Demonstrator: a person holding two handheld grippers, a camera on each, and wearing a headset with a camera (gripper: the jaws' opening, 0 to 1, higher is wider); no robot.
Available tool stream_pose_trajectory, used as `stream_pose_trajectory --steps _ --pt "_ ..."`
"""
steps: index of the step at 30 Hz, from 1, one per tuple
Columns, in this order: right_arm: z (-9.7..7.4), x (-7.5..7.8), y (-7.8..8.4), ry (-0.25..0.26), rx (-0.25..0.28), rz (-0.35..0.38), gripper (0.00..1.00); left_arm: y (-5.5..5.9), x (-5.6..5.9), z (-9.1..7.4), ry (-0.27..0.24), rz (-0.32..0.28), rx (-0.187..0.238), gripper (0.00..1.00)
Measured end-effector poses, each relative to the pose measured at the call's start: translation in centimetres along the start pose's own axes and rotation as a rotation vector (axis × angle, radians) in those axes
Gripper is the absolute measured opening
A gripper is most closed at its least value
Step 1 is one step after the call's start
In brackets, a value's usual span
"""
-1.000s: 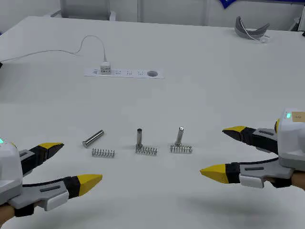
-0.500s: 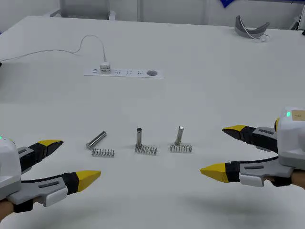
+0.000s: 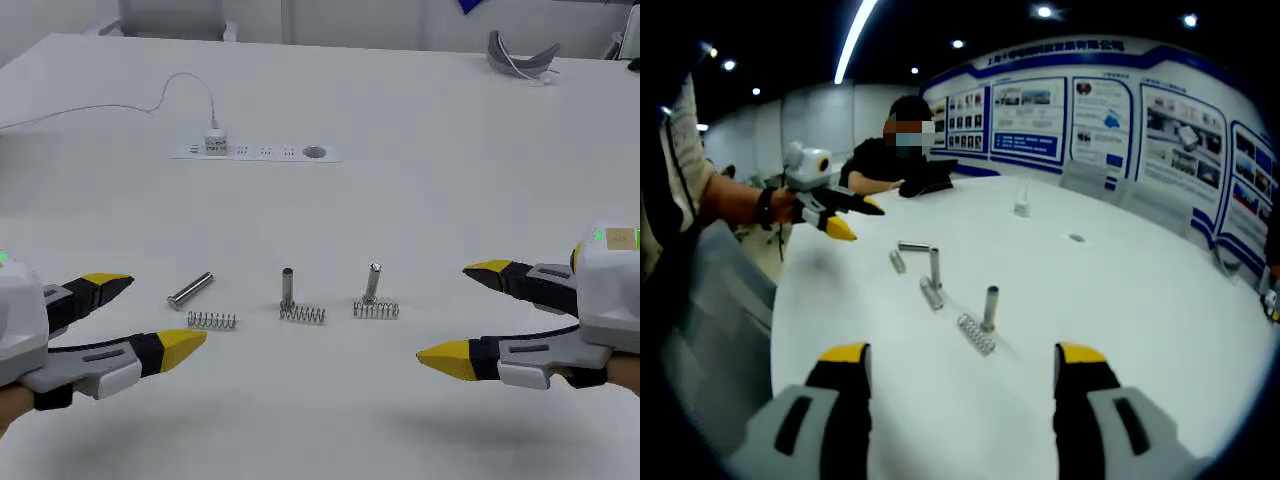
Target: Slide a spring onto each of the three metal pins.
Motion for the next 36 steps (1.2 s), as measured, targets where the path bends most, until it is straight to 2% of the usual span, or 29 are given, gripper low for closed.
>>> stream_pose_trajectory --steps 9,17,27,36 --pt "0.0 0.0 0.1 -0.001 -0.005 -0.003 0.76 -1.3 -1.1 1.2 -0.014 0.01 -0.016 0.62" --pt "0.0 0.1 0.2 -0.001 -0.011 -0.003 0.76 -2.1 -2.4 2.4 -0.045 0.017 -0.051 0.54" --pt "0.2 0.0 0.3 -0.001 -0.02 -0.006 0.76 -2.7 -3.9 4.3 -0.06 0.031 -0.118 0.45" --pt "0.1 0.0 0.3 0.0 -0.02 0.0 0.76 -3.1 -4.8 5.8 -0.065 0.077 -0.189 0.41"
Point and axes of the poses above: the centre of the closed fingertips' face, and the gripper's own axes: z roughly forward along the fingers, x roughly to its right, y roughly out of its underside, the point moved 7 cm from there along -z, roughly backward along the fingers, and after that the axes turned 14 degrees about -x, right-handed, at the moved point
